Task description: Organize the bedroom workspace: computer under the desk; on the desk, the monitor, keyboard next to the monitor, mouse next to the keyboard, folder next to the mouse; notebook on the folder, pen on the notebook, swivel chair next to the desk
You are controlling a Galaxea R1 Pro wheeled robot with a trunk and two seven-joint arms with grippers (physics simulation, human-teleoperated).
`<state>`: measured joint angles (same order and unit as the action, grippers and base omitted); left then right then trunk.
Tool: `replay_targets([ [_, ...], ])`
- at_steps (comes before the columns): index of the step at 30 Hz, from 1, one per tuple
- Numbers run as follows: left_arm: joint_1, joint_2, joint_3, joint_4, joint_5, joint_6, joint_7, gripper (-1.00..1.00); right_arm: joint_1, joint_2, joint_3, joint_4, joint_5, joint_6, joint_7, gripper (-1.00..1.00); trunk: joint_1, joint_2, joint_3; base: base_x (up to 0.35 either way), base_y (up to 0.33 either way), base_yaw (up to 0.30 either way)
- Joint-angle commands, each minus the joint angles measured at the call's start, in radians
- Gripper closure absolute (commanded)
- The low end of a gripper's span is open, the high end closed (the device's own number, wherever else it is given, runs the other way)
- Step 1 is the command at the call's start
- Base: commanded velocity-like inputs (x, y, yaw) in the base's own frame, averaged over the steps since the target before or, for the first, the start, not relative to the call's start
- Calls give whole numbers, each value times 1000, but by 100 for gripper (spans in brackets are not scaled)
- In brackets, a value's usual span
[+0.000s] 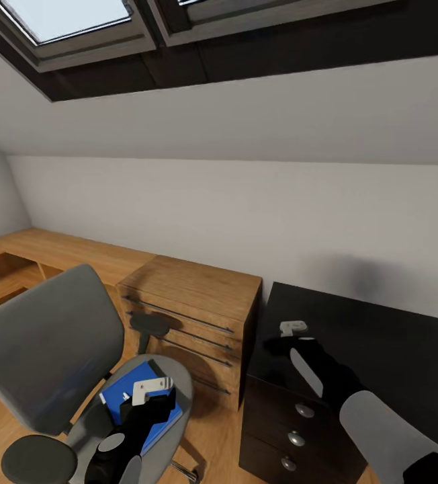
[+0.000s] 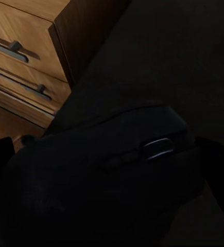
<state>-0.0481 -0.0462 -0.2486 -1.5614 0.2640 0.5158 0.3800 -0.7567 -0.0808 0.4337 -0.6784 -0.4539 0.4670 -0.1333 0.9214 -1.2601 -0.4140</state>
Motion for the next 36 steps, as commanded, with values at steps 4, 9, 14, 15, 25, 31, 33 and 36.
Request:
replay_targets([
  [4,-1,0,-1,-1,11,3,10,-100,-2,5,6,-2,-13,46,-10,100,0,-1,-1,0,0,0],
  [9,-1,0,-1,-1,11,3,10,-100,-3,18,-56,-3,-15,137,-11,100,0,-1,-1,0,0,0],
  [14,-1,0,0,-1,11,3,10,-100,-3,27,-95,-4,-15,182,-12,100,0,-1,-1,0,0,0],
  [15,-1,0,0,0,11,3,10,-100,-3,28,-97,-4,-15,185,-12,100,0,-1,-1,0,0,0],
  [25,-1,0,0,-2,11,3,10,-100,-3,29,-101,-9,-15,190,-12,100,0,-1,-1,0,0,0],
  [31,-1,-1,17,-40,14,5,11,-100,-3,43,-97,-10,-7,185,-41,100,0,-1,-1,0,0,0],
  [33,-1,-2,33,-44,15,6,11,-100,-3,49,-95,-10,-6,185,-50,100,0,-1,-1,0,0,0],
  [36,-1,-4,49,-49,16,6,11,-100,-3,67,-94,-8,-4,186,-84,100,0,-1,-1,0,0,0],
])
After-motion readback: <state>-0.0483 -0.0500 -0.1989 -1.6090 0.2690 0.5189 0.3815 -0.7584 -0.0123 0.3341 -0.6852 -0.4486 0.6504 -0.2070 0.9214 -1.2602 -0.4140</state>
